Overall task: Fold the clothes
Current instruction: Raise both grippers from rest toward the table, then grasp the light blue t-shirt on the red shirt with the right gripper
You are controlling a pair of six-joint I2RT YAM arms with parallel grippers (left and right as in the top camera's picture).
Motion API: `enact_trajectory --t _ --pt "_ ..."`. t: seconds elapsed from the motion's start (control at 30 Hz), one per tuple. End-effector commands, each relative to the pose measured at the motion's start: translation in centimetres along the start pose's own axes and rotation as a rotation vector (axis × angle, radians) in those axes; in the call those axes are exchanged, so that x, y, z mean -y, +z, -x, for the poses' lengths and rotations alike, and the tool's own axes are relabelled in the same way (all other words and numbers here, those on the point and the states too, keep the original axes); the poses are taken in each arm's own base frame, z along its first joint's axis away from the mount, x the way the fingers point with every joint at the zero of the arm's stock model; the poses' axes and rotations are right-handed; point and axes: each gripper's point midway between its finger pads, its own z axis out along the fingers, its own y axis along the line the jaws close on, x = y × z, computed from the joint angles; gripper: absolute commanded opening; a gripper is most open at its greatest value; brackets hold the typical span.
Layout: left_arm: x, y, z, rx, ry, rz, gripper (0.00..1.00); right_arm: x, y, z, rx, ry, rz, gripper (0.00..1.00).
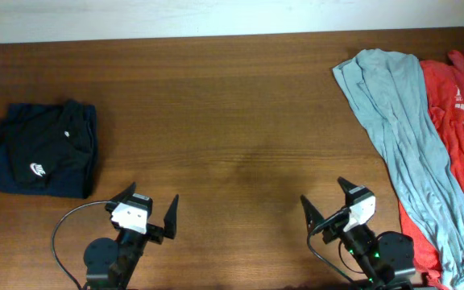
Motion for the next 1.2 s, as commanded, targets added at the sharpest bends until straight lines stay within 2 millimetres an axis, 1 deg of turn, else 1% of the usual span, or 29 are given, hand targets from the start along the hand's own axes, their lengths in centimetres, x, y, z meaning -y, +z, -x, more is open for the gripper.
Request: enact_trajectory --t 0.0,0.07,0.1,0.13,0.17,0.2,0.23,0.27,0.3,0.33,0.37,0.43,0.47,0.57,0.63,0.73,0.77,0.83,0.87,0.9,0.93,1.03,1.07,1.1,1.17 --pt "0.9 0.0 0.1 0.009 -0.011 -0.054 0.99 -1.4 0.0 -0.3 -0.007 0.028 0.080 0.99" --pt "1.3 -0.2 1.5 0.046 -0.010 -0.072 0.99 -1.5 -0.1 0.3 0.007 0.092 0.082 0.98" --pt "1.3 -0.4 2.4 0.067 -0.006 -0.073 0.99 -1.5 -0.1 0.6 0.012 0.095 0.082 0.98" --pt "1.2 -0.7 3.6 0.090 0.002 -0.066 0.99 -1.6 -0.3 1.3 0.025 0.087 0.082 0.98" --pt "1.1 -1.0 4.8 0.113 0.010 -0.056 0.99 -1.7 -0.5 2.1 0.041 0.080 0.081 0.98" --pt "0.9 -1.7 6.9 0.146 0.020 -0.040 0.99 -1.9 -1.0 3.6 0.072 0.069 0.083 0.98" --pt "0.8 -2.1 8.2 0.158 0.023 -0.028 0.99 -2.0 -1.4 4.8 0.093 0.061 0.081 0.98" --pt "0.6 -2.4 9.2 0.164 0.024 -0.014 0.99 -2.1 -1.6 5.5 0.104 0.057 0.082 0.98" --pt "0.2 -2.8 10.7 0.167 0.023 0.011 0.99 -2.1 -2.0 6.7 0.116 0.054 0.070 0.98" --pt "-0.2 -3.2 12.3 0.161 0.019 0.036 0.99 -1.7 -2.5 7.9 0.107 0.060 0.030 0.98" --pt "-0.7 -3.3 13.7 0.148 0.014 0.058 0.99 -1.1 -2.7 8.4 0.088 0.070 -0.011 0.98" --pt "-1.2 -2.9 15.5 0.104 0.001 0.076 0.99 0.3 -3.0 8.9 0.019 0.090 -0.104 0.98" --pt "-1.4 -2.4 16.3 0.055 -0.013 0.071 0.99 1.1 -3.1 9.1 -0.036 0.107 -0.161 0.99" --pt "-1.5 -0.8 17.8 -0.079 -0.050 0.043 0.99 2.1 -3.3 9.8 -0.161 0.135 -0.235 0.99" --pt "-1.6 0.7 18.9 -0.184 -0.082 0.011 0.99 2.7 -3.3 10.4 -0.273 0.155 -0.279 0.98" --pt "-1.8 2.8 19.5 -0.306 -0.123 -0.020 1.00 2.3 -2.4 11.4 -0.366 0.181 -0.251 0.98" --pt "-2.0 3.4 19.1 -0.366 -0.141 -0.022 0.99 1.5 -1.7 11.4 -0.422 0.206 -0.199 0.99" --pt "-2.3 4.6 18.6 -0.417 -0.157 -0.025 0.99 0.9 -0.8 10.9 -0.490 0.237 -0.152 0.98" --pt "-2.4 5.3 18.3 -0.432 -0.167 -0.033 0.99 1.0 -0.5 10.8 -0.505 0.241 -0.152 0.98" --pt "-1.9 6.0 17.8 -0.452 -0.204 -0.072 0.99 1.5 0.1 10.4 -0.530 0.245 -0.170 0.98" --pt "-1.3 6.8 17.4 -0.463 -0.219 -0.114 0.99 2.6 0.7 10.0 -0.555 0.260 -0.220 0.98" --pt "-0.6 8.2 16.0 -0.512 -0.257 -0.182 0.99 6.6 1.2 9.3 -0.587 0.375 -0.424 0.99" --pt "-0.4 8.6 15.5 -0.529 -0.269 -0.197 0.99 8.4 1.2 9.1 -0.600 0.417 -0.497 0.98" --pt "-0.3 8.8 15.1 -0.539 -0.277 -0.209 0.99 9.6 1.2 8.9 -0.612 0.445 -0.534 0.99" --pt "0.1 9.4 14.4 -0.563 -0.297 -0.238 0.99 12.7 0.8 8.4 -0.633 0.527 -0.629 0.99"
